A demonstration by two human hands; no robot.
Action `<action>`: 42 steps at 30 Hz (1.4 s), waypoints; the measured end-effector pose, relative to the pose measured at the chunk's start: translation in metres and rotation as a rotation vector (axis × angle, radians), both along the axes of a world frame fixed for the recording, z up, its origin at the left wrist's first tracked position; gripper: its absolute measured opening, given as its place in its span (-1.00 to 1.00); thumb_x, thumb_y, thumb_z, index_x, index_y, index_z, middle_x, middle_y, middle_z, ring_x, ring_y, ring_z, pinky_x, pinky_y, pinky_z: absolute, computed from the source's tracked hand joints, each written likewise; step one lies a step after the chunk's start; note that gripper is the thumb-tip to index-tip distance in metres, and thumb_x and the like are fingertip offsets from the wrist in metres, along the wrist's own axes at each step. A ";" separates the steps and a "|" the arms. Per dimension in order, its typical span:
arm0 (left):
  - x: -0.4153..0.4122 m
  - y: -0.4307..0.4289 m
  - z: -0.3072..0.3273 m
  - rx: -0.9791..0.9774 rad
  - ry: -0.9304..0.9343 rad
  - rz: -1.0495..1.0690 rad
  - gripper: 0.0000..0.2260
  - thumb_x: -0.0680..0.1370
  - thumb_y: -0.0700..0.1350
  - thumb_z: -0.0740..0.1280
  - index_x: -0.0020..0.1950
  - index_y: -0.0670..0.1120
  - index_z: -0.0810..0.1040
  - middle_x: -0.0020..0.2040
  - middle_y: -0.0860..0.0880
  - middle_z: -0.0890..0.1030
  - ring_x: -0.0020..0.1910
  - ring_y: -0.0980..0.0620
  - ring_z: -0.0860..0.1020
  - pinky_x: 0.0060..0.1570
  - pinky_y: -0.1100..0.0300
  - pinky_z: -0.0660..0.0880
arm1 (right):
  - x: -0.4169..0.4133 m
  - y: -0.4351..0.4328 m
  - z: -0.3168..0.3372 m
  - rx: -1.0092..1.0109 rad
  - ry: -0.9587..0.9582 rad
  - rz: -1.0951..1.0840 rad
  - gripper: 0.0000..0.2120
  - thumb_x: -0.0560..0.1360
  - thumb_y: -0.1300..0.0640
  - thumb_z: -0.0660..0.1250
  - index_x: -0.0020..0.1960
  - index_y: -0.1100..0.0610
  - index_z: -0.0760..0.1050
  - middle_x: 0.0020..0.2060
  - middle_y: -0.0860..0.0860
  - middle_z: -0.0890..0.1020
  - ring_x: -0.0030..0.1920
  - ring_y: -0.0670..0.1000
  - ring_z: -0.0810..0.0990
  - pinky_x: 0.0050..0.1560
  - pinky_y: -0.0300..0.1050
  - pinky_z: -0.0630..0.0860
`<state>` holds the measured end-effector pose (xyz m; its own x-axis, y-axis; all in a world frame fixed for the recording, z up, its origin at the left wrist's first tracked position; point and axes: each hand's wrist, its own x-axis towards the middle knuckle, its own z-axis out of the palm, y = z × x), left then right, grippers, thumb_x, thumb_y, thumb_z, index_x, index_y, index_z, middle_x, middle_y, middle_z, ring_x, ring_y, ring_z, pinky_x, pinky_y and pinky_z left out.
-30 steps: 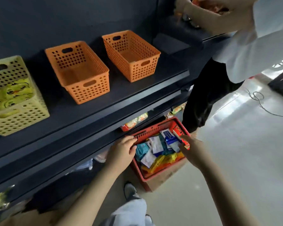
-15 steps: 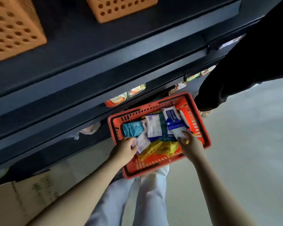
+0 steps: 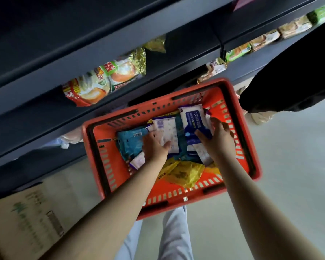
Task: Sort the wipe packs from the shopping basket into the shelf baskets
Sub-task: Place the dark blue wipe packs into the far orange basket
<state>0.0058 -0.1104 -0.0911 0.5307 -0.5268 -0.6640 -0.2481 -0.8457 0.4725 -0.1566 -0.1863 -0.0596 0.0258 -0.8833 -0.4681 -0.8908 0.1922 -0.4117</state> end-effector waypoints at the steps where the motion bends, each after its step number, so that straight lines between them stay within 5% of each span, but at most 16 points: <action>1: -0.001 0.002 -0.002 0.011 -0.021 0.022 -0.52 0.47 -0.02 0.46 0.30 -0.12 0.39 0.28 -0.15 0.39 0.22 -0.18 0.44 0.17 -0.12 0.45 | 0.002 0.001 -0.002 -0.021 0.023 -0.015 -0.39 0.47 -0.15 0.37 0.44 0.01 0.27 0.32 0.10 0.46 0.22 0.18 0.51 0.10 0.06 0.51; 7: 0.010 0.008 -0.006 0.002 0.113 0.201 -0.66 0.50 -0.16 0.41 0.22 -0.10 0.40 0.03 -0.04 0.51 -0.11 0.02 0.51 -0.35 0.24 0.34 | 0.005 0.009 -0.015 0.072 -0.034 -0.094 -0.47 0.47 -0.19 0.33 0.35 -0.11 0.22 0.32 0.05 0.46 0.29 0.22 0.44 0.23 0.27 0.42; 11: 0.010 0.008 -0.004 0.006 0.138 0.291 -0.81 0.50 -0.10 0.41 0.07 -0.12 0.52 -0.04 -0.02 0.56 -0.07 -0.02 0.55 -0.28 0.19 0.41 | 0.003 0.014 -0.010 0.064 -0.094 0.004 -0.58 0.50 -0.13 0.32 0.32 -0.14 0.34 0.31 0.01 0.46 0.29 0.17 0.40 0.18 0.14 0.45; 14: 0.008 0.007 -0.001 -0.060 0.183 0.401 -0.83 0.51 0.03 0.40 -0.07 -0.06 0.58 -0.15 0.03 0.61 -0.06 -0.04 0.61 -0.06 0.00 0.56 | 0.000 0.018 -0.009 0.075 -0.142 0.032 -0.48 0.49 -0.15 0.34 0.40 -0.05 0.36 0.33 0.04 0.45 0.31 0.15 0.40 0.18 0.08 0.47; 22: 0.028 -0.010 0.005 0.074 0.381 0.373 -0.54 0.55 0.28 0.21 0.25 -0.02 0.54 0.00 0.05 0.52 0.00 0.03 0.51 -0.10 0.18 0.41 | 0.003 0.023 -0.016 0.131 -0.045 0.011 -0.42 0.39 -0.32 0.34 0.34 -0.25 0.25 0.37 0.03 0.37 0.26 0.23 0.46 0.10 0.27 0.52; 25: 0.028 -0.007 0.005 0.012 0.467 0.330 -0.68 0.50 0.07 0.42 0.15 -0.09 0.57 -0.04 0.03 0.65 -0.14 0.10 0.60 -0.25 0.27 0.53 | 0.003 0.019 -0.018 0.157 -0.015 -0.026 -0.31 0.35 -0.30 0.41 0.38 -0.17 0.21 0.36 0.08 0.36 0.28 0.25 0.43 0.12 0.25 0.52; 29: 0.027 -0.004 -0.002 0.001 0.302 0.270 -0.64 0.41 -0.06 0.53 0.12 -0.15 0.55 0.03 -0.05 0.65 -0.03 -0.02 0.63 0.02 0.04 0.59 | 0.007 0.023 -0.014 0.124 -0.017 -0.112 -0.11 0.27 -0.15 0.56 0.42 0.14 0.22 0.32 0.18 0.34 0.29 0.23 0.38 0.15 0.09 0.47; 33: 0.029 0.002 0.004 -0.012 0.128 0.210 -0.77 0.43 -0.04 0.51 -0.07 -0.08 0.51 -0.09 -0.02 0.61 -0.11 -0.03 0.61 -0.08 0.06 0.58 | 0.012 0.030 -0.003 -0.039 -0.147 -0.200 -0.08 0.25 0.00 0.61 0.42 0.22 0.21 0.34 0.20 0.36 0.33 0.23 0.35 0.22 0.19 0.46; 37: 0.036 0.013 0.022 -0.021 -0.019 0.102 -0.81 0.50 0.02 0.42 -0.06 -0.09 0.56 -0.17 0.02 0.57 -0.21 0.00 0.53 -0.29 0.17 0.37 | 0.012 0.035 0.013 -0.072 -0.234 -0.223 -0.13 0.31 -0.12 0.54 0.46 0.06 0.18 0.36 0.10 0.43 0.32 0.16 0.44 0.23 0.26 0.46; 40: 0.040 0.017 0.050 -0.101 0.181 0.237 -0.84 0.50 -0.03 0.43 -0.10 -0.09 0.53 -0.09 -0.10 0.66 -0.12 -0.13 0.63 -0.14 0.02 0.53 | 0.010 0.037 0.045 0.098 -0.615 -0.521 -0.27 0.34 -0.09 0.54 0.38 -0.05 0.25 0.31 0.06 0.49 0.23 0.08 0.55 0.12 0.19 0.57; 42: 0.041 0.026 0.087 -0.171 0.345 0.319 -0.85 0.52 -0.07 0.41 -0.03 -0.13 0.54 -0.05 -0.14 0.67 -0.12 -0.10 0.65 -0.18 0.14 0.55 | 0.010 0.038 0.083 0.224 -0.849 -0.639 -0.46 0.39 0.04 0.52 0.27 0.01 0.34 0.20 0.15 0.57 0.01 0.08 0.65 -0.07 0.07 0.64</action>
<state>0.0470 -0.0841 -0.0041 0.4480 -0.4908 -0.7473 0.2052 -0.7571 0.6203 -0.1464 -0.1485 0.0236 -0.0173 -0.7454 -0.6664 -0.0406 0.6665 -0.7444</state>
